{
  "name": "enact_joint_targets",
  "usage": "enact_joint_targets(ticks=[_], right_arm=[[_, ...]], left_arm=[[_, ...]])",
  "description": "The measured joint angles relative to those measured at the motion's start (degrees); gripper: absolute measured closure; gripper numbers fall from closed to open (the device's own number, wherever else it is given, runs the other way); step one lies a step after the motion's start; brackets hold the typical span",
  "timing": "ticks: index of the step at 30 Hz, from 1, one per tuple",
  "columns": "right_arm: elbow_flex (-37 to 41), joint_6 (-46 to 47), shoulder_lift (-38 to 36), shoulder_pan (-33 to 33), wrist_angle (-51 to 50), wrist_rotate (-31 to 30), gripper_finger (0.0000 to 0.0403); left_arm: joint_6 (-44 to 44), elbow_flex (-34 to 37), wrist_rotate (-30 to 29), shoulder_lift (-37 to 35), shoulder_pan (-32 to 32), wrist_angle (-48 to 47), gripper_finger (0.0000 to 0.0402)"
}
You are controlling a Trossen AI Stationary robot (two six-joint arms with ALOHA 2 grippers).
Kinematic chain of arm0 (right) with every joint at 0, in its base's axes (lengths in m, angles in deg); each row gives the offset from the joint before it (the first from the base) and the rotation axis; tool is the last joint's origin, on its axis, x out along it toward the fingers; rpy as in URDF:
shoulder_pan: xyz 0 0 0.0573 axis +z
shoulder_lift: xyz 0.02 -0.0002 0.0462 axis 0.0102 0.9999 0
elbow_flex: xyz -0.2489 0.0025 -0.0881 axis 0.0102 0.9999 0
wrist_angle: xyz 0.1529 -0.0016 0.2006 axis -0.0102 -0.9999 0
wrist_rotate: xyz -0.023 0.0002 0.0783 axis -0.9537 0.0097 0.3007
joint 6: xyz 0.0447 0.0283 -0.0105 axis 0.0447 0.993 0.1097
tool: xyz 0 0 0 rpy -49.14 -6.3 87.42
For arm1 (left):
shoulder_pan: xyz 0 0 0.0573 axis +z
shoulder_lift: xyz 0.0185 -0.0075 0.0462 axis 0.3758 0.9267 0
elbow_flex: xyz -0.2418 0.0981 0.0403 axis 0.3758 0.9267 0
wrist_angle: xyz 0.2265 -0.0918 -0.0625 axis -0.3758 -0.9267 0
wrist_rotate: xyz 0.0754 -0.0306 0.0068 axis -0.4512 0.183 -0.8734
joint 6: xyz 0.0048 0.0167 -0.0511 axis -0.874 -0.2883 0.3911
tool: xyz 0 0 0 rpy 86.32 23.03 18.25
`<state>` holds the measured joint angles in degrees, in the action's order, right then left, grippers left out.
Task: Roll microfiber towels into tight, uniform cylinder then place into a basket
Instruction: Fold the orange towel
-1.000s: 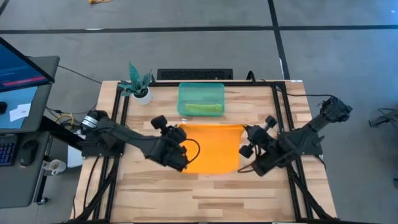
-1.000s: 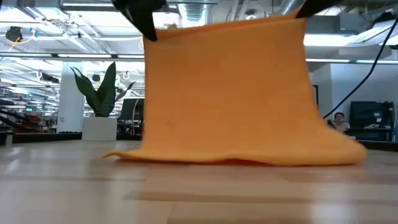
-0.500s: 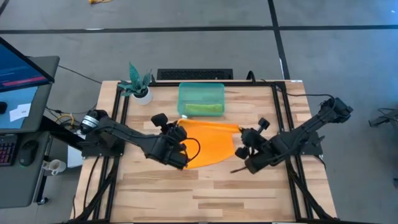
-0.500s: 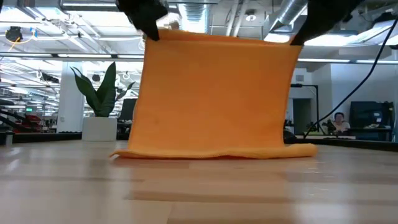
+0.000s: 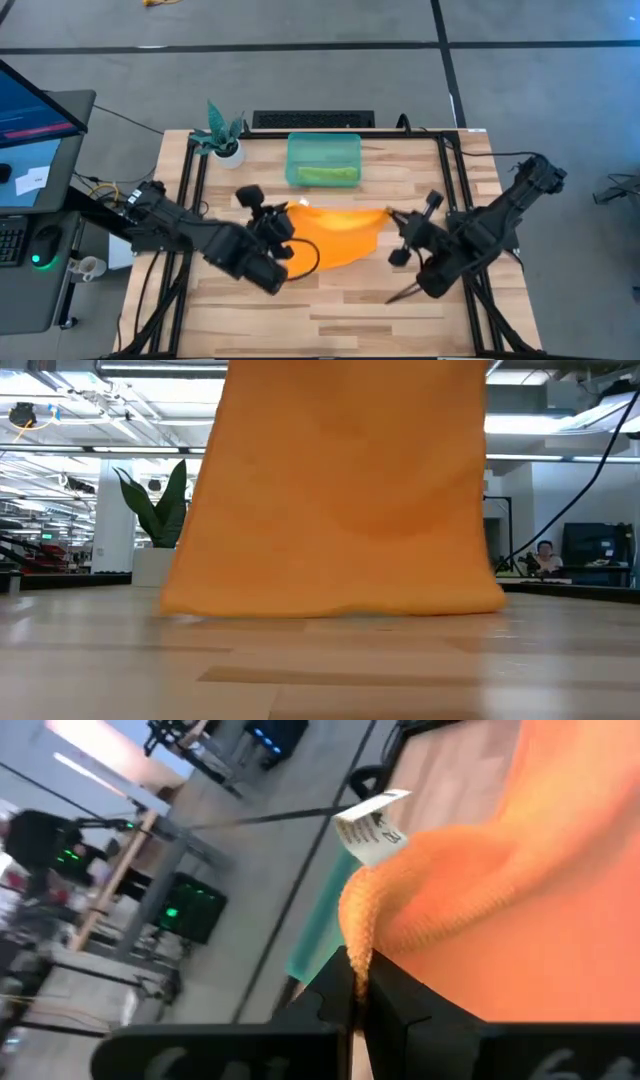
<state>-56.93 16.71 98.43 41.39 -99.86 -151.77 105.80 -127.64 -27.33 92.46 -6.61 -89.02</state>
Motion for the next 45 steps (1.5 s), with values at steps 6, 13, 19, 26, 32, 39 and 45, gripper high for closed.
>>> enact_joint_targets(ticks=[6,13,19,26,32,39,45], right_arm=[[-4.0,-0.1,-0.1,-5.9,-8.7,-7.2,0.0394],[-4.4,-4.3,-2.2,-12.0,-10.4,-14.7,0.0394],[-3.8,-3.9,-2.9,-10.0,-10.1,-12.2,0.0394],[3.4,7.4,-2.2,-1.6,-9.6,2.0,0.0394],[8.8,19.7,-2.0,6.2,-3.0,9.9,0.0394],[15.0,24.6,-2.0,11.1,9.7,17.0,0.0394],[19.6,24.7,-1.7,12.2,20.1,21.5,0.0394]], left_arm=[[-13.0,-2.9,-2.5,0.0,7.1,0.0,0.0401],[-23.3,-4.6,-11.5,0.0,15.8,0.0,0.0401],[-20.5,-4.6,-4.7,-0.1,17.2,0.1,0.0401],[-9.4,2.6,8.0,-0.1,10.0,0.1,0.0401],[2.4,9.8,14.4,0.0,2.1,5.5,0.0401],[7.4,17.2,17.7,0.1,-3.1,14.8,0.0402],[12.0,21.4,21.1,0.0,-5.1,20.0,0.0402]])
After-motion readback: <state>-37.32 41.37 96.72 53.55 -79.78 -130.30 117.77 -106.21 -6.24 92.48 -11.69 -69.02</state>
